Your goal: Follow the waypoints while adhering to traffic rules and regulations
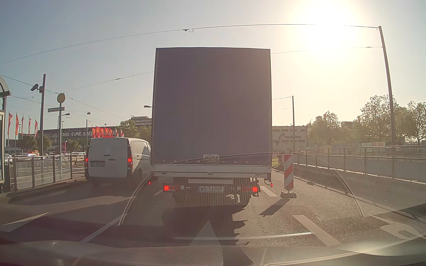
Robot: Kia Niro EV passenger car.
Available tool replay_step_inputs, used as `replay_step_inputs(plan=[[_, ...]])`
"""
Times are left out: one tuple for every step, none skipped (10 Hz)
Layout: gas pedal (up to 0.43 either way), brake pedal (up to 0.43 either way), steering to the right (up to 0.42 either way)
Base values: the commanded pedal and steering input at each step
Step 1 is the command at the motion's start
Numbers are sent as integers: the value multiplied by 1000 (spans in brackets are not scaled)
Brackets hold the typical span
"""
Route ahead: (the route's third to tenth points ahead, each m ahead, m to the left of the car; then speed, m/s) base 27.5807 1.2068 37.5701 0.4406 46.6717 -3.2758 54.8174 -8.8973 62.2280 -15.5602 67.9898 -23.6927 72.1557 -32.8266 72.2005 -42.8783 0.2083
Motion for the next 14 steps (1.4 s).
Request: replay_step_inputs(plan=[[0, 0, 3], [0, 0, 3], [0, 0, 3], [0, 0, 3], [0, 0, 3], [0, 0, 3], [0, 0, 3], [0, 0, 2], [0, 0, 2], [0, 0, 3], [0, 0, 3], [0, 0, 2], [0, 0, 3], [0, 0, 2]])
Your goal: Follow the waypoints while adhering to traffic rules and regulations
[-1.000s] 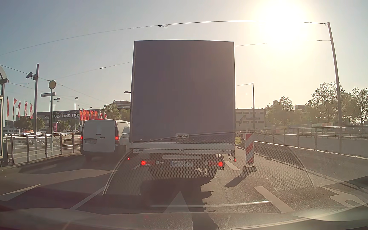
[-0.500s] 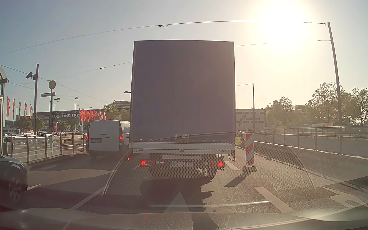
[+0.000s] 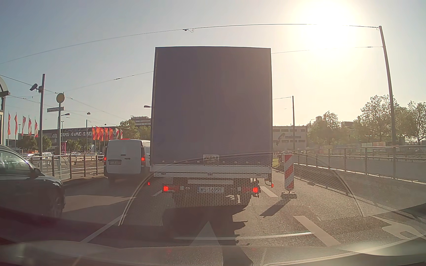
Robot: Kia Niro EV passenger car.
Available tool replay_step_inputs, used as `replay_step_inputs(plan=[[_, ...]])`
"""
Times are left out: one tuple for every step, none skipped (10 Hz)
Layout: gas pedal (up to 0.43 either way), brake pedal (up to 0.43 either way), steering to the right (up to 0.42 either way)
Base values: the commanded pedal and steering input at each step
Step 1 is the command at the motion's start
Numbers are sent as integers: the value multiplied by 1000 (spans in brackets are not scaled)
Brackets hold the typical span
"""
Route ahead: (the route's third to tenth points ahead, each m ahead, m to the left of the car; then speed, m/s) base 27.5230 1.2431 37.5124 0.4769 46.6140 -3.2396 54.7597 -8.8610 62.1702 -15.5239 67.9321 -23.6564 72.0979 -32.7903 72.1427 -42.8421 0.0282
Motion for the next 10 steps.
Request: replay_step_inputs(plan=[[0, 0, 3], [0, 0, 3], [0, 0, 3], [0, 0, 3], [0, 0, 3], [0, 0, 3], [0, 0, 2], [0, 0, 2], [0, 0, 3], [0, 0, 2]])
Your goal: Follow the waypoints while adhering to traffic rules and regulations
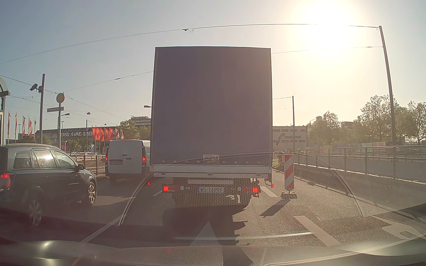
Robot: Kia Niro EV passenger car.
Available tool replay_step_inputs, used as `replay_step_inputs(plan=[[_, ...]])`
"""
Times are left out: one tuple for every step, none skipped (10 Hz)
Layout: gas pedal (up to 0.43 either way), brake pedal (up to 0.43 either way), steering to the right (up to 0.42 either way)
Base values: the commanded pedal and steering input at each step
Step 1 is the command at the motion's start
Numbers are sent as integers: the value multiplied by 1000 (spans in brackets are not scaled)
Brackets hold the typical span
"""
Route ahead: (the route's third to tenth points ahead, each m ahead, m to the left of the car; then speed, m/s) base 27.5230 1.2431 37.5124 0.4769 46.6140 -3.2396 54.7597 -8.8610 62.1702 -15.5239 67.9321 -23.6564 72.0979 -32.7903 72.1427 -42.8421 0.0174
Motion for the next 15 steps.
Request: replay_step_inputs(plan=[[0, 0, 3], [0, 0, 3], [0, 0, 3], [0, 0, 2], [0, 0, 3], [0, 0, 2], [0, 0, 3], [0, 0, 2], [0, 0, 3], [0, 0, 3], [0, 0, 3], [0, 0, 3], [0, 0, 2], [0, 0, 3], [0, 0, 3]])
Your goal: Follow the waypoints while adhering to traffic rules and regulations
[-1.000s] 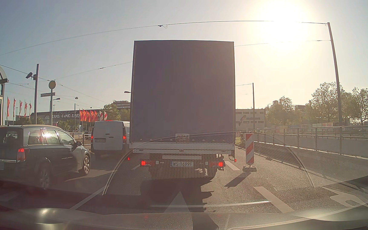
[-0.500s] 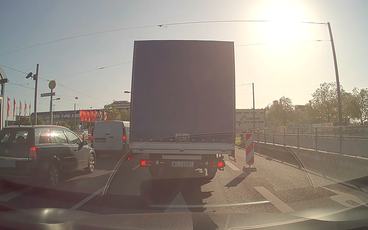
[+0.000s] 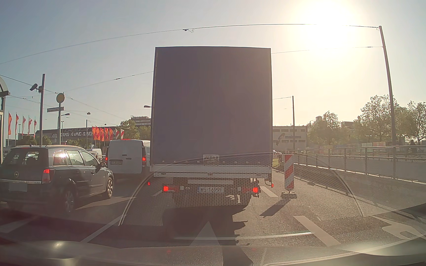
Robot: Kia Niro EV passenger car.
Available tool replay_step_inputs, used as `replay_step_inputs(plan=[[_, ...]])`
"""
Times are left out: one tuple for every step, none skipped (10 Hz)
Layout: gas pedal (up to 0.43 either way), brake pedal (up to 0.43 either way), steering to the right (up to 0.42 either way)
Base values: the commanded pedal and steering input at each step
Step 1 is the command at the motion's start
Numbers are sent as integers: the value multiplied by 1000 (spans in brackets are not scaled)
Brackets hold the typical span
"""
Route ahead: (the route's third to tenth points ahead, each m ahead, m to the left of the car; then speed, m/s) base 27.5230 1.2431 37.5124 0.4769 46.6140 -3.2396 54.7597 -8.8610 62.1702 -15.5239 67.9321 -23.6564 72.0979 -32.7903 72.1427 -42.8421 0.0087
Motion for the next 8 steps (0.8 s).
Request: replay_step_inputs(plan=[[0, 0, 2], [0, 0, 2], [0, 0, 2], [0, 0, 3], [0, 0, 2], [0, 0, 2], [0, 0, 3], [0, 0, 3]])
